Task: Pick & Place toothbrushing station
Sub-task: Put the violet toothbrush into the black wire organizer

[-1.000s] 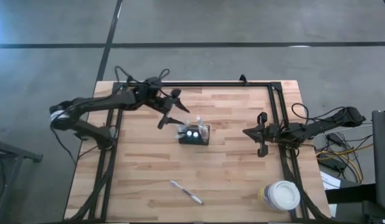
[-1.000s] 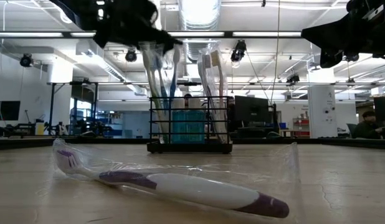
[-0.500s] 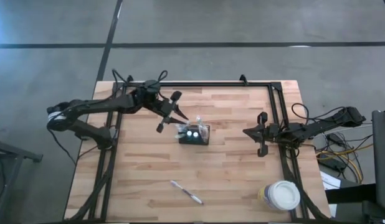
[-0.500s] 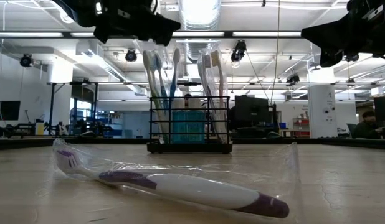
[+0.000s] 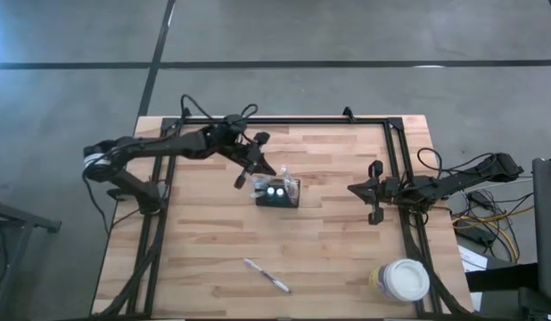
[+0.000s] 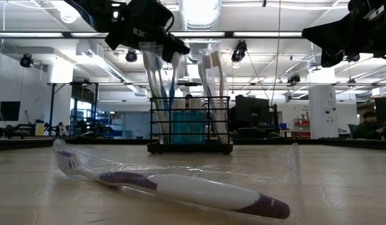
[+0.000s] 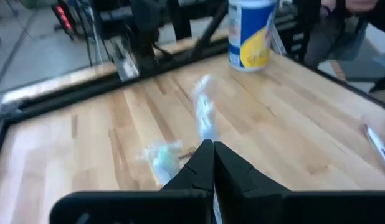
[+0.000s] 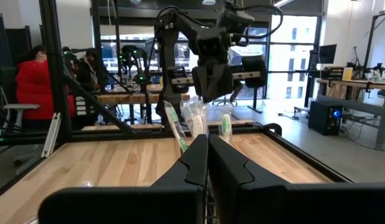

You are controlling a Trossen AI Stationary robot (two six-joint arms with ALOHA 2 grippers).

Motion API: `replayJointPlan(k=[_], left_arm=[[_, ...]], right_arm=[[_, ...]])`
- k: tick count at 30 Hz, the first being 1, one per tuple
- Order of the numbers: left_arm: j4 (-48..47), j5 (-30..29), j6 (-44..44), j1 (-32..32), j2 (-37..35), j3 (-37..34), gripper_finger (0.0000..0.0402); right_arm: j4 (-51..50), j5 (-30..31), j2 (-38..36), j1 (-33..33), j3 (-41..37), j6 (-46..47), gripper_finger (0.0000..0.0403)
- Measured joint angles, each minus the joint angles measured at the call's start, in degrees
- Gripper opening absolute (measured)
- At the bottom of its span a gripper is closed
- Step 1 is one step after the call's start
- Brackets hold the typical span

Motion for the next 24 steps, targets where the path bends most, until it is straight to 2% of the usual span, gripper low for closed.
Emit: replayJointPlan(k=[21, 24], left_arm=[[-8.3, -4.8, 4.2, 0.3, 0.1, 0.8, 0.0002], [-8.6, -8.4, 4.2, 0.3, -0.8, 0.9, 0.0002]], right_arm=[[-0.1, 0.0, 0.0, 0.0, 0.0, 0.2, 0.0008], [-0.1, 0.0, 0.0, 0.0, 0.0, 0.2, 0.0008]])
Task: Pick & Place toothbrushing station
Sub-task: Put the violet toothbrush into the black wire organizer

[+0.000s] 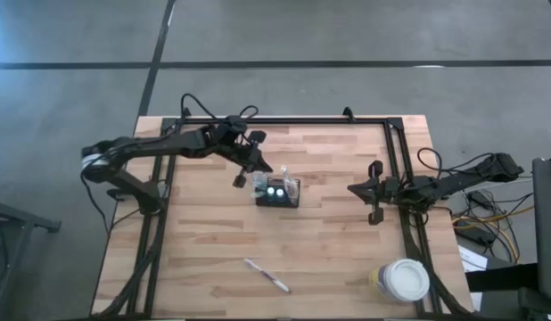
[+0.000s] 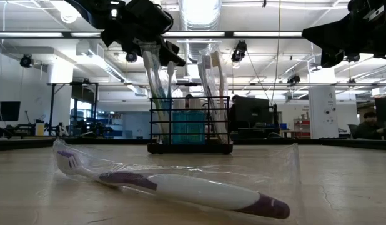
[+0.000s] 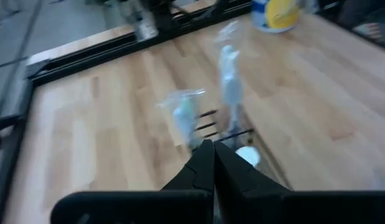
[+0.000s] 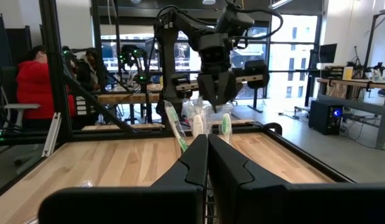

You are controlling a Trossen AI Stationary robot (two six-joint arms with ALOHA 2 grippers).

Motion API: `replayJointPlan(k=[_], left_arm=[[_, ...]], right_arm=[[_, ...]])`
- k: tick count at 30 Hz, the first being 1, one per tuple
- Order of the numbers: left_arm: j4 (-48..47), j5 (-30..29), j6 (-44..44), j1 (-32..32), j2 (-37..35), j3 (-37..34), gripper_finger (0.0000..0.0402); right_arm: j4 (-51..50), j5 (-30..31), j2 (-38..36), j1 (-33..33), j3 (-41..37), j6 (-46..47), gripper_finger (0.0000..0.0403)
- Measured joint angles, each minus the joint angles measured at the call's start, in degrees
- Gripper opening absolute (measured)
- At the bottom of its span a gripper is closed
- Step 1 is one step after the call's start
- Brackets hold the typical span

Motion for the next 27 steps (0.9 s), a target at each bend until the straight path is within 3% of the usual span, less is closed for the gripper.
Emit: replayJointPlan(k=[8, 13, 18, 22, 27], left_arm=[[-2.1, -2.4, 0.7, 0.0, -6.9, 0.0, 0.0008], [-3.3, -2.2, -3.0, -0.6, -20.1, 0.0, 0.0022], [-10.9, -4.1, -8.8, -0.7, -35.0, -1.1, 0.0013], [-13.3, -6.5, -15.4, -0.7, -45.2, -6.8, 0.0004], [-6.4, -9.2, -23.0, -0.7, -56.8, -20.2, 0.0005]], right_arm=[[0.0, 0.0, 0.0, 0.0, 0.0, 0.0, 0.0008], [0.0, 0.0, 0.0, 0.0, 0.0, 0.3, 0.0008], [0.0, 0.0, 0.0, 0.0, 0.0, 0.5, 0.0008], [0.0, 0.0, 0.0, 0.0, 0.0, 0.5, 0.0008], [0.0, 1.4, 0.0, 0.0, 0.0, 0.7, 0.0008]])
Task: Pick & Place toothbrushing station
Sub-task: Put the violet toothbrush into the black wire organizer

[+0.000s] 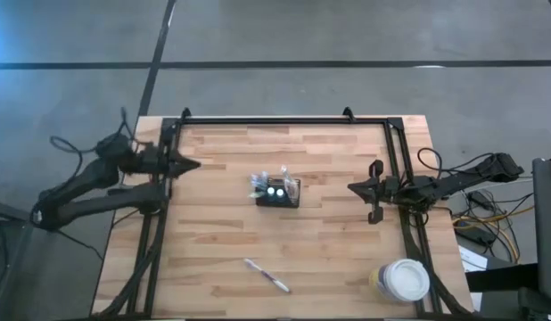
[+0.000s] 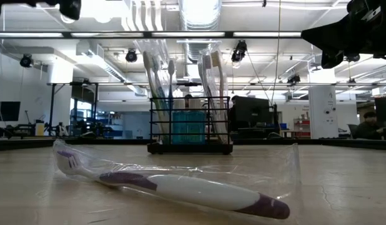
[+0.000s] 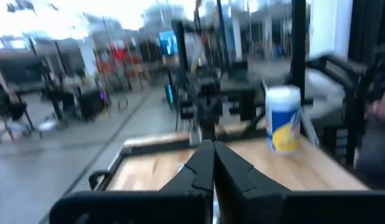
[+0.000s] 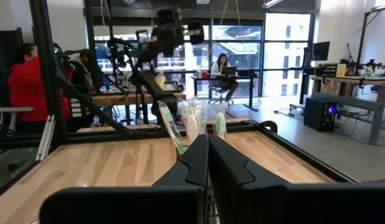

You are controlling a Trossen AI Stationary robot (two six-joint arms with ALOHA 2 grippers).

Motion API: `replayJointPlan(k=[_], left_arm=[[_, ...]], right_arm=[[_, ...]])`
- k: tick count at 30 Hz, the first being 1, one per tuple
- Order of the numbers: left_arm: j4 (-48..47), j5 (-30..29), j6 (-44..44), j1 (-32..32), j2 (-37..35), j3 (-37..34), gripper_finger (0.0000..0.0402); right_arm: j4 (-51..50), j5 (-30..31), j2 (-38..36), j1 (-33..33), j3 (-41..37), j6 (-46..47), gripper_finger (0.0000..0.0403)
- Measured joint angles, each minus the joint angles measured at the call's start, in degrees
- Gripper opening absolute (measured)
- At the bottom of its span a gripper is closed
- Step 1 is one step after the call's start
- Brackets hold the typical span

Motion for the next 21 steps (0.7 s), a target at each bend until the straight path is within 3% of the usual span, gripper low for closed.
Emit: replayJointPlan(k=[8, 12, 21], left_arm=[[10.8, -1.2, -8.4, 0.0, -13.3, -21.1, 0.0003], [14.0, -6.3, -8.5, 0.0, -17.3, -28.9, 0.0002], [14.3, -9.9, -2.9, 0.1, -21.4, -34.2, 0.0002]], right_arm=[[0.0, 0.1, 0.0, 0.0, 0.0, 0.6, 0.0008], [0.0, 0.1, 0.0, 0.0, 0.0, 0.6, 0.0008], [0.0, 0.2, 0.0, 0.0, 0.0, 0.5, 0.0008]])
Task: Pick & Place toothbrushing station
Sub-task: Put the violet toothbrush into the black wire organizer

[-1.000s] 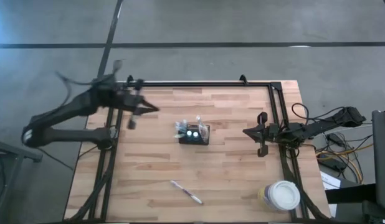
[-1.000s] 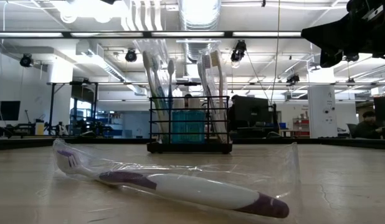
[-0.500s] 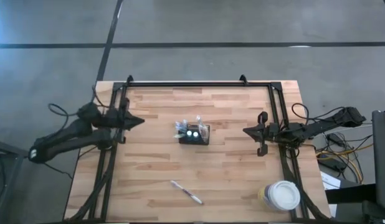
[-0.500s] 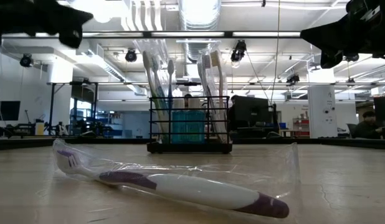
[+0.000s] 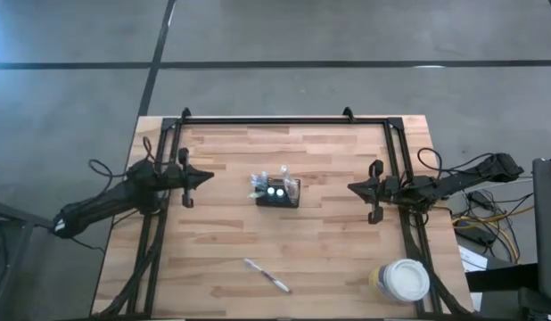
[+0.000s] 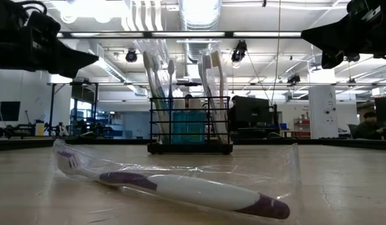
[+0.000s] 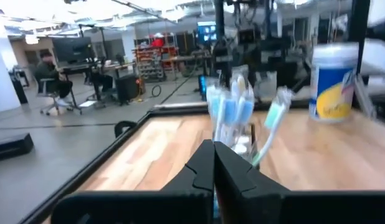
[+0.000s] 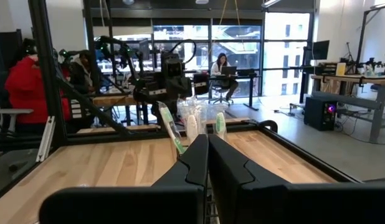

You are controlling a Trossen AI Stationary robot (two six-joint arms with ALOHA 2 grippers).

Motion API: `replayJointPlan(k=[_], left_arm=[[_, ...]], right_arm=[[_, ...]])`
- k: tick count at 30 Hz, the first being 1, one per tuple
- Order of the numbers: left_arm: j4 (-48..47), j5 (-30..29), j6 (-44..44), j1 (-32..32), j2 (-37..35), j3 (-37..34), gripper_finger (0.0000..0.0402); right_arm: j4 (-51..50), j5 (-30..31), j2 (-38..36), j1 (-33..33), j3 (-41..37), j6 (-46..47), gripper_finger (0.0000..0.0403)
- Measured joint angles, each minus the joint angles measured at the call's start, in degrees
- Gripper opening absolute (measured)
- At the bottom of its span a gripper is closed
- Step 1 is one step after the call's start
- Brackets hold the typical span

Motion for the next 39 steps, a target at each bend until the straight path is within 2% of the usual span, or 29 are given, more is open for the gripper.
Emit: replayJointPlan(k=[4, 12, 19, 22, 26, 31, 39], left_arm=[[-1.6, -0.1, 3.1, 0.0, 0.1, -0.3, 0.0001], [-2.1, 0.6, 3.6, 0.0, 0.3, -0.2, 0.0001], [-2.0, 4.7, 3.5, -0.6, 1.0, -0.3, 0.0001], [-2.1, 2.1, 2.8, -0.8, 1.9, -0.4, 0.0000], [-1.8, -6.3, 1.0, -0.8, 5.0, -1.0, 0.0000], [1.2, -1.7, 1.9, -2.3, 9.3, -1.7, 0.0000], [1.4, -2.4, 3.4, -3.4, 9.6, -1.7, 0.0000]], right_arm=[[0.0, 0.0, 0.0, 0.0, 0.0, -0.1, 0.0008], [0.0, 0.0, 0.0, 0.0, 0.0, -0.1, 0.0008], [0.0, 0.2, 0.0, 0.0, 0.0, -0.1, 0.0008], [-0.1, 2.7, 0.0, 0.0, 0.0, 0.4, 0.0008], [0.0, 4.5, 0.0, 0.0, 0.0, 1.6, 0.0008], [0.0, 4.8, 0.0, 0.0, 0.0, 1.7, 0.0008], [0.3, 8.6, 0.0, -0.6, 0.1, -1.0, 0.0008]])
